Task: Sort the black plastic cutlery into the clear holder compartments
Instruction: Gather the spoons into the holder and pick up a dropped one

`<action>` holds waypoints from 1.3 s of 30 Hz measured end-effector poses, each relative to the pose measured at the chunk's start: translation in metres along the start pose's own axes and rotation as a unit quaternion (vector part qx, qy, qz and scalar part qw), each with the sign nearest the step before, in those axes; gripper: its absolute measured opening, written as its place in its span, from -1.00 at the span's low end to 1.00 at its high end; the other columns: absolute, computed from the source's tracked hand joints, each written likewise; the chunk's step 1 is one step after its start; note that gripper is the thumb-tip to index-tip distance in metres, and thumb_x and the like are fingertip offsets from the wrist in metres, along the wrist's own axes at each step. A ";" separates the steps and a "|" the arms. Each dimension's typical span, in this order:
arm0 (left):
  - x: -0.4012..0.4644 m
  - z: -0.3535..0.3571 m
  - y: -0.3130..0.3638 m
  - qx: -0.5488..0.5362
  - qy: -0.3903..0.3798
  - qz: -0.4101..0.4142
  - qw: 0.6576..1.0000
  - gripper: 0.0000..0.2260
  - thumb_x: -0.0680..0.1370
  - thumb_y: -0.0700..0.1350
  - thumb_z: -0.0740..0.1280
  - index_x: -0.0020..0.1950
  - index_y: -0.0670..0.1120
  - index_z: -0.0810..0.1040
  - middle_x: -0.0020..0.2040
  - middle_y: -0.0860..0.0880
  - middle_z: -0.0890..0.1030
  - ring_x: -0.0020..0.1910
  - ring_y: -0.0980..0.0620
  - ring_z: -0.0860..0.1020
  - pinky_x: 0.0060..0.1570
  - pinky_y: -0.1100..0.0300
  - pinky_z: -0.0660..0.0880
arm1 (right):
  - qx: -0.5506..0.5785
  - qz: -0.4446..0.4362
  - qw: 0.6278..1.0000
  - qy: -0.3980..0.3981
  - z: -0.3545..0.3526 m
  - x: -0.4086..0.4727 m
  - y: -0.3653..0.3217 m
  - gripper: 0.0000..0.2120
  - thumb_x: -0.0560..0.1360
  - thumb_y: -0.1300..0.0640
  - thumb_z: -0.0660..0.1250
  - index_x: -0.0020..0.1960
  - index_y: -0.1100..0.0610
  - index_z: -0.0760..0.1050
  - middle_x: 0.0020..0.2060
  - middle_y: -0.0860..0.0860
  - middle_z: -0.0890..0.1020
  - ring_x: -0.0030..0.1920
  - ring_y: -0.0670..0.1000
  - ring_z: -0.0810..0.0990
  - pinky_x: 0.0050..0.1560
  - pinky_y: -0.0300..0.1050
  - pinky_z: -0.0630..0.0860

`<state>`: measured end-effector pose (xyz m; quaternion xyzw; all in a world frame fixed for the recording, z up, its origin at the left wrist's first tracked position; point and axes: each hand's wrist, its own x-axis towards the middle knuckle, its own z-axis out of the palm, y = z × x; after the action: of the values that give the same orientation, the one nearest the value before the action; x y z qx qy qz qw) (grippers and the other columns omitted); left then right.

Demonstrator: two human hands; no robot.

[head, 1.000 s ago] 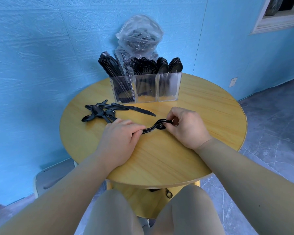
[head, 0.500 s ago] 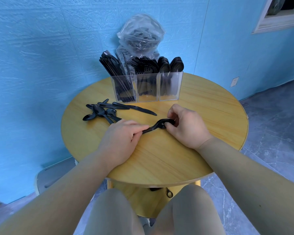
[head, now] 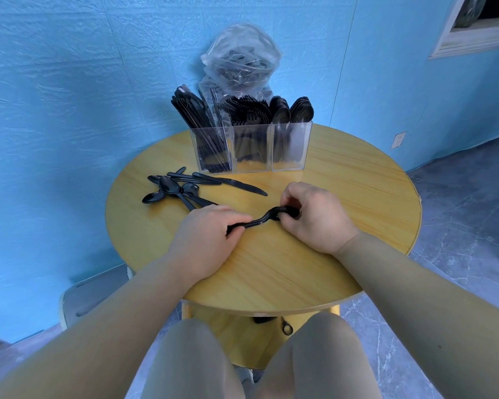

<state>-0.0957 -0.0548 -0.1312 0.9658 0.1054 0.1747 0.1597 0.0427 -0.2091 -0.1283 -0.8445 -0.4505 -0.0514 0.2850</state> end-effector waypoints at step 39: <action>0.203 -0.047 0.023 0.171 0.020 0.046 0.984 -0.33 0.47 0.23 0.34 0.49 0.01 0.24 0.38 0.00 0.43 0.41 -0.04 0.27 0.32 -0.05 0.23 | -0.065 -0.022 0.975 0.211 -0.118 0.180 0.016 -0.76 0.55 0.24 0.20 0.07 0.22 0.63 -0.04 0.17 0.68 0.00 0.19 0.59 0.05 0.00 0.47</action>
<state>0.0762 -0.0113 -0.0203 0.9790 0.0924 0.1808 -0.0180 0.1810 -0.1467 0.0246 -0.8212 -0.3947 -0.2639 0.3166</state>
